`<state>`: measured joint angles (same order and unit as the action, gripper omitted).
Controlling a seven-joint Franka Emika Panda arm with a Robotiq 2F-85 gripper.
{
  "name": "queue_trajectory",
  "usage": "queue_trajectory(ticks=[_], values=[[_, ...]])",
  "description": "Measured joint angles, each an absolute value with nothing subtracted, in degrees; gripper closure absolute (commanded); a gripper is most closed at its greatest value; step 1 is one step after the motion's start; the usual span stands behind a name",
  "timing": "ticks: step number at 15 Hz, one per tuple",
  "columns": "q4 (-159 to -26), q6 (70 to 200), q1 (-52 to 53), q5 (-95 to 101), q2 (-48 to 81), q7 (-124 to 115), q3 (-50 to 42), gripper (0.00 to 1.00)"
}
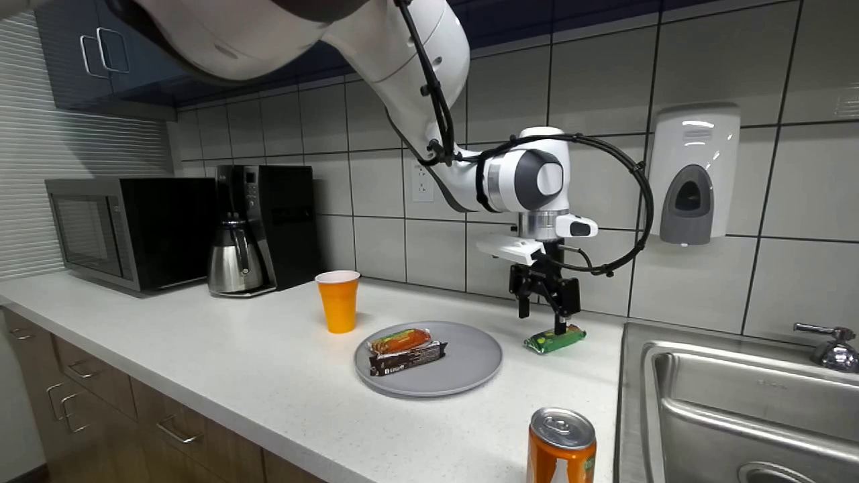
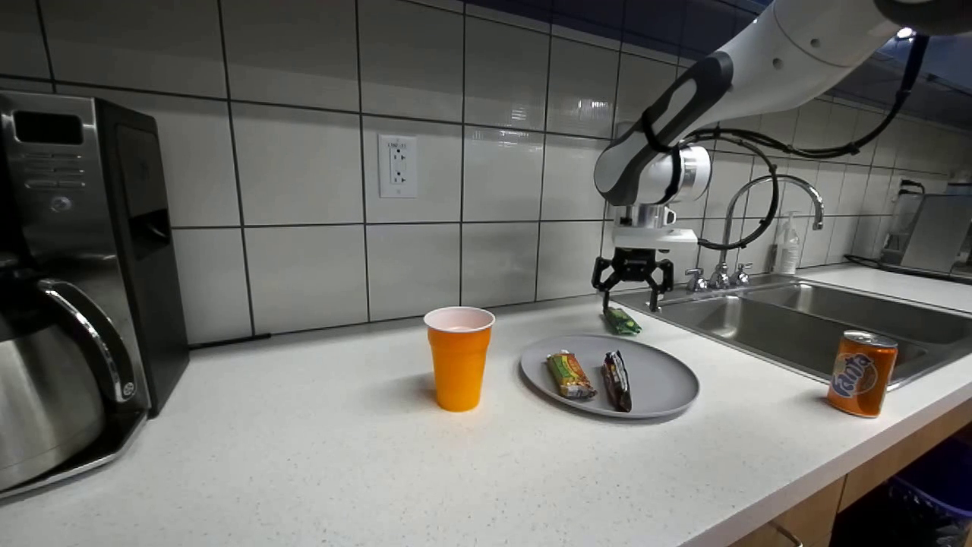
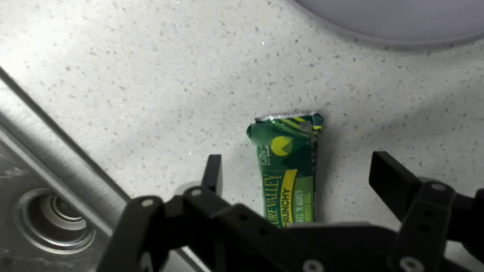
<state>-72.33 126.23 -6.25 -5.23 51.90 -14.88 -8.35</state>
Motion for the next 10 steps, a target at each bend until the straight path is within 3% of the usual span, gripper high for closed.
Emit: queue_trajectory(ticks=[10], values=[[-61.9, 120.0, -7.2, -5.2, 58.6, -15.8, -8.4, 0.00]])
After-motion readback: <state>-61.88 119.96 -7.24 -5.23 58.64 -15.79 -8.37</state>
